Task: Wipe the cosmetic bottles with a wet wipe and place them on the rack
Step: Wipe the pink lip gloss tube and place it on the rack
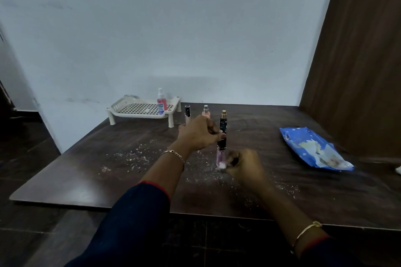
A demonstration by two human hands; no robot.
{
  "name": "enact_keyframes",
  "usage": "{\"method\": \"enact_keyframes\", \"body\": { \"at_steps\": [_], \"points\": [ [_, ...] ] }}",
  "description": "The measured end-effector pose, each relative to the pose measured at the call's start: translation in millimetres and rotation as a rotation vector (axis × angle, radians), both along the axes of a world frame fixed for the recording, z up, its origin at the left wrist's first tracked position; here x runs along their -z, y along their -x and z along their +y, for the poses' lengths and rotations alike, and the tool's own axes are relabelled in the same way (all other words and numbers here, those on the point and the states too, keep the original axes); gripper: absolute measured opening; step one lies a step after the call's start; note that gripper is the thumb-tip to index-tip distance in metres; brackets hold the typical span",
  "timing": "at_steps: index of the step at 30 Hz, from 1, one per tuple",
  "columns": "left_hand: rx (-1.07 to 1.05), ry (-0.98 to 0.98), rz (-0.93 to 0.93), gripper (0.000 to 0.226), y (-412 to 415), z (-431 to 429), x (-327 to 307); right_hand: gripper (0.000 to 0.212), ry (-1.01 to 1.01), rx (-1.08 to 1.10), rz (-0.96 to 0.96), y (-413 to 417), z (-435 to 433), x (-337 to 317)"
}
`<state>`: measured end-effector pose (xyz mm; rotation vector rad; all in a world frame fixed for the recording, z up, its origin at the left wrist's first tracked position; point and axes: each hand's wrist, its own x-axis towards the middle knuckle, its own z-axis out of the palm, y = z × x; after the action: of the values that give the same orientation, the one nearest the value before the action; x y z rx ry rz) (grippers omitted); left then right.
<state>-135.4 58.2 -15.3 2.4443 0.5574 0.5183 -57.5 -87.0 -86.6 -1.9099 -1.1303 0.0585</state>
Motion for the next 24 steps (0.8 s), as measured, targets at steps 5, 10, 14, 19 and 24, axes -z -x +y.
{"method": "enact_keyframes", "body": {
  "at_steps": [5, 10, 14, 19, 24],
  "points": [
    [-0.056, 0.073, -0.077, 0.024, -5, -4, 7, 0.009, -0.201, 0.22, 0.2, -15, -3, -5],
    [0.016, 0.119, 0.003, 0.007, -12, -9, -1, 0.027, -0.4, 0.265, 0.457, -5, 7, -1],
    [-0.015, 0.072, 0.059, 0.013, -20, -9, -8, 0.022, -0.423, 0.282, 0.497, 5, 19, 6],
    [-0.044, 0.026, 0.076, 0.021, -23, -8, -7, 0.005, -0.338, 0.411, 0.204, 12, 22, 18],
    [-0.036, 0.048, 0.08, 0.014, -21, -7, -8, 0.009, -0.265, 0.37, 0.065, 12, 17, 19]
  ]
}}
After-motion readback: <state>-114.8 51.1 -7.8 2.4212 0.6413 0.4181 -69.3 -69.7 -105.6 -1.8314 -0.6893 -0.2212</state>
